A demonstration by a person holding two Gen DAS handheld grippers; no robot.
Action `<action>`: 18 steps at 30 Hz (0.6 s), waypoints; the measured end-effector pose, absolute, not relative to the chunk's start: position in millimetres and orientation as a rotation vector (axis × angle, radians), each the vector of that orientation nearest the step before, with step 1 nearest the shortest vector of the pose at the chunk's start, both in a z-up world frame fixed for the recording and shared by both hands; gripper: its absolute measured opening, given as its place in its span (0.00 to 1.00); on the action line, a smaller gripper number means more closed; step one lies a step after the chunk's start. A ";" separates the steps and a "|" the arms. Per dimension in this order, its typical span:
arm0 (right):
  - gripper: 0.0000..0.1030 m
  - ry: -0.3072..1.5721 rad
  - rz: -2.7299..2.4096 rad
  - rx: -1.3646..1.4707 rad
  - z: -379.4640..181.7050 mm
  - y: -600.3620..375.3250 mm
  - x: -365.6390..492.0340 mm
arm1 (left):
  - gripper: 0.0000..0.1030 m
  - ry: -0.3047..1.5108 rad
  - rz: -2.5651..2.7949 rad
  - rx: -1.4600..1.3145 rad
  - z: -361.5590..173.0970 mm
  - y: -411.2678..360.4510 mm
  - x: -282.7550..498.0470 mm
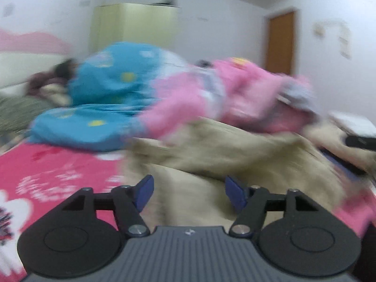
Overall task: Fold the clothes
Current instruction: 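Lift the beige trousers high with both grippers and shake them out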
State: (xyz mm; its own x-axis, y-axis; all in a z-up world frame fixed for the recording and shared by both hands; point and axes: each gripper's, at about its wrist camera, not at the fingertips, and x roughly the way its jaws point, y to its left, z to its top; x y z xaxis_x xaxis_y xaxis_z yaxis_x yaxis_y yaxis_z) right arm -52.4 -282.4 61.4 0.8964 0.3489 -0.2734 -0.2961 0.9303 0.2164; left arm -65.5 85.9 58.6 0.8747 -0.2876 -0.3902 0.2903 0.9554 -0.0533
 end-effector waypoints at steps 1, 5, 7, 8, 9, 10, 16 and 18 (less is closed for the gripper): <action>0.91 0.341 0.339 0.211 54.6 -287.6 -57.5 | 0.71 0.415 -0.351 0.040 55.5 70.5 -70.6; 0.73 0.485 0.360 0.366 16.6 -297.1 -56.9 | 0.71 0.467 -0.539 0.167 31.8 4.3 -80.8; 0.40 0.511 0.386 0.417 9.2 -295.2 -48.5 | 0.71 0.473 -0.598 0.254 20.7 -29.1 -86.5; 0.31 0.521 0.404 0.441 6.7 -293.8 -43.5 | 0.71 0.455 -0.609 0.300 15.8 -43.1 -89.9; 0.28 0.517 0.427 0.451 7.0 -289.9 -40.3 | 0.71 0.434 -0.602 0.341 11.7 -55.8 -92.1; 0.24 0.494 0.467 0.439 11.4 -281.9 -39.5 | 0.71 0.422 -0.589 0.373 7.5 -65.1 -93.8; 0.20 0.362 0.722 0.338 31.9 -233.6 -57.1 | 0.57 0.407 -0.467 0.425 -8.5 -84.7 -92.3; 0.20 0.346 0.775 0.354 31.4 -230.3 -59.5 | 0.31 0.440 -0.414 0.359 -8.6 -77.9 -82.3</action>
